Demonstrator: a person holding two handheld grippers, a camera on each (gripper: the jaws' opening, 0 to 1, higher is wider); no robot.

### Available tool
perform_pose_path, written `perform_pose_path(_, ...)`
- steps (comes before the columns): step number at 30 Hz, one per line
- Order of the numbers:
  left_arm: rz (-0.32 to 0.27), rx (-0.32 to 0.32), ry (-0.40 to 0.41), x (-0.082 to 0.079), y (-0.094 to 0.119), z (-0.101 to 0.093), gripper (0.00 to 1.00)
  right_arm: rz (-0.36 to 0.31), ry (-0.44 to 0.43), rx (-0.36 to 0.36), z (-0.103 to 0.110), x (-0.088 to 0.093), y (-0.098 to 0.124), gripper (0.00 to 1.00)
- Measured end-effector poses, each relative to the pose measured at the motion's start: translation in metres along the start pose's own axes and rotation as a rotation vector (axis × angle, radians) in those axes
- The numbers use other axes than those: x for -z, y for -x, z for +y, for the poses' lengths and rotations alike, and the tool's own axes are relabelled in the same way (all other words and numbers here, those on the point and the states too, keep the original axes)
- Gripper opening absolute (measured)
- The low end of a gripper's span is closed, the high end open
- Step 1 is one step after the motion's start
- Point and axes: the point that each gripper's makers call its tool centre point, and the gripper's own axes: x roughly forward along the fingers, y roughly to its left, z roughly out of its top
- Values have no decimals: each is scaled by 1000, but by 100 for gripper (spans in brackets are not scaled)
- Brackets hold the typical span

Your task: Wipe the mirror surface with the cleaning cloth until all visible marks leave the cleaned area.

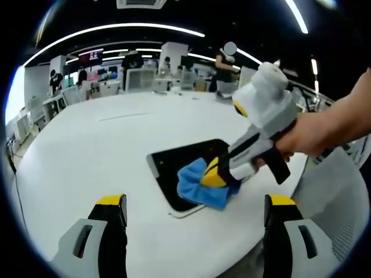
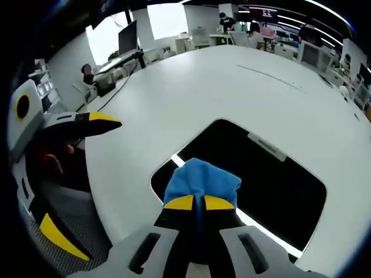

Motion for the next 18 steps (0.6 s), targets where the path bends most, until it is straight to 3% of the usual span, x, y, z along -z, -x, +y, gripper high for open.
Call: perform_pose_path(18, 8, 3, -2, 1, -1, -1, 99, 1, -27, -39, 15, 12, 8, 0)
